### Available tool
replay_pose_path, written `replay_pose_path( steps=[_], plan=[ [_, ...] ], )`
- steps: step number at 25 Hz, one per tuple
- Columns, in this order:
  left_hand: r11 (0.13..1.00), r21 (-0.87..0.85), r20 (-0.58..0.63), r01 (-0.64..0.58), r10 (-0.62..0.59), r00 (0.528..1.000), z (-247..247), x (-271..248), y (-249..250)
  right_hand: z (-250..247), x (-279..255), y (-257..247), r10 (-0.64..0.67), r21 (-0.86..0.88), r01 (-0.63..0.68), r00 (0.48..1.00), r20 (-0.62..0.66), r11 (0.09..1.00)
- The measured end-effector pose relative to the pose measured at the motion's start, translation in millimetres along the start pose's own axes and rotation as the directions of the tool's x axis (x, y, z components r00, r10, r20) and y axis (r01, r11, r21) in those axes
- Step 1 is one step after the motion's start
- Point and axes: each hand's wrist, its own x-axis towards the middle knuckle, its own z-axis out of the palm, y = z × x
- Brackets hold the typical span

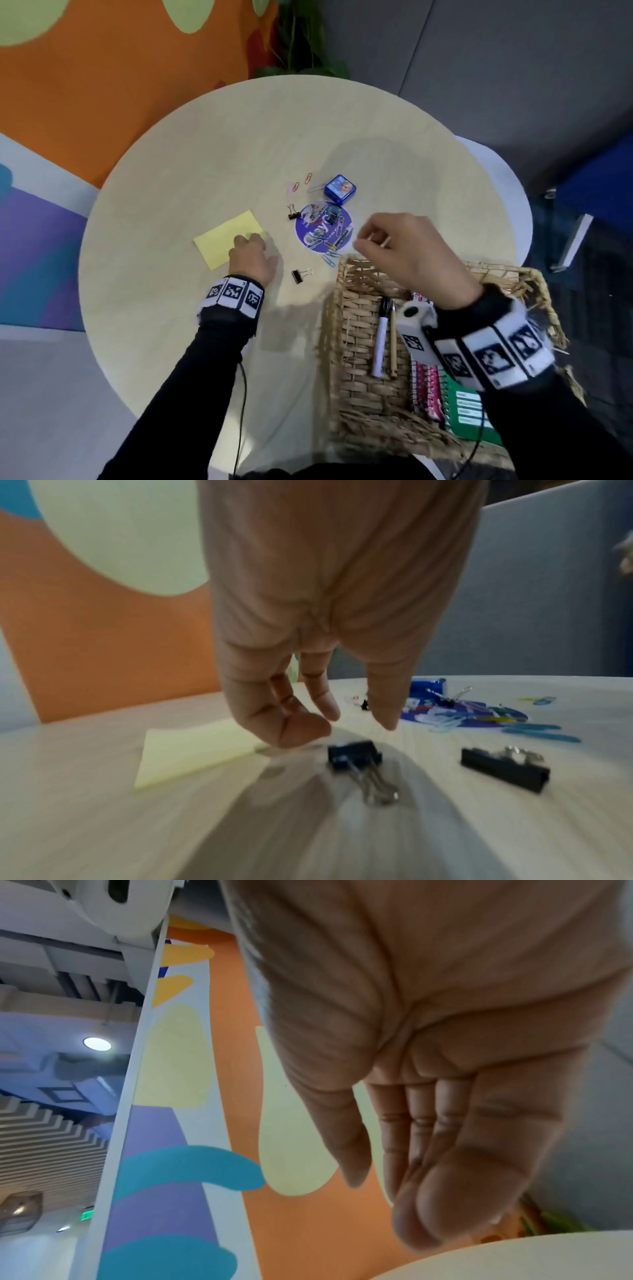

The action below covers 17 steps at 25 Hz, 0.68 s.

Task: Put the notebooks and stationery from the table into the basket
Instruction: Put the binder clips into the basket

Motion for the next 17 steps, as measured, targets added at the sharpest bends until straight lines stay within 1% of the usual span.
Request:
replay_pose_path(
  steps=[2,5,7,8,10,12,13,15,17],
  plan=[
    [1.000,-0.013,0.056,0.024,-0.023,0.998,9.3,7.4,-7.5,22.5,23.2,-20.9,-0.009,-0.034,0.011,0.999,0.045,0.999],
    [0.998,-0.031,0.053,-0.049,0.051,0.997,16.1,16.0,-13.6,61.2,53.8,-41.4,0.046,-0.092,-0.033,0.988,0.145,0.995],
    [0.995,-0.041,0.035,-0.094,0.096,0.995,15.9,18.9,-15.8,92.4,72.5,-46.6,0.139,-0.123,-0.111,0.959,0.249,0.986],
    [0.994,-0.054,0.036,-0.095,0.097,0.995,14.8,20.1,-18.1,107.9,81.1,-47.7,0.195,-0.128,-0.164,0.939,0.285,0.978],
    [0.992,-0.098,0.058,-0.076,0.082,0.995,11.4,20.7,-24.3,131.2,94.0,-47.3,0.318,-0.098,-0.303,0.894,0.315,0.948],
    [0.986,-0.149,0.067,-0.067,0.078,0.995,4.0,19.2,-33.0,146.8,101.9,-44.7,0.431,-0.121,-0.415,0.844,0.318,0.902],
    [0.982,-0.180,0.059,-0.064,0.076,0.995,-0.4,18.5,-38.8,153.8,103.6,-41.9,0.481,-0.180,-0.446,0.820,0.310,0.877],
    [0.971,-0.233,0.035,-0.061,0.071,0.997,-8.3,15.6,-51.9,169.5,102.2,-31.8,0.514,-0.288,-0.445,0.823,0.240,0.848],
    [0.962,-0.265,0.012,-0.071,0.077,0.997,-13.6,12.9,-64.8,186.9,98.3,-20.4,0.507,-0.338,-0.430,0.842,0.186,0.837]
  ],
)
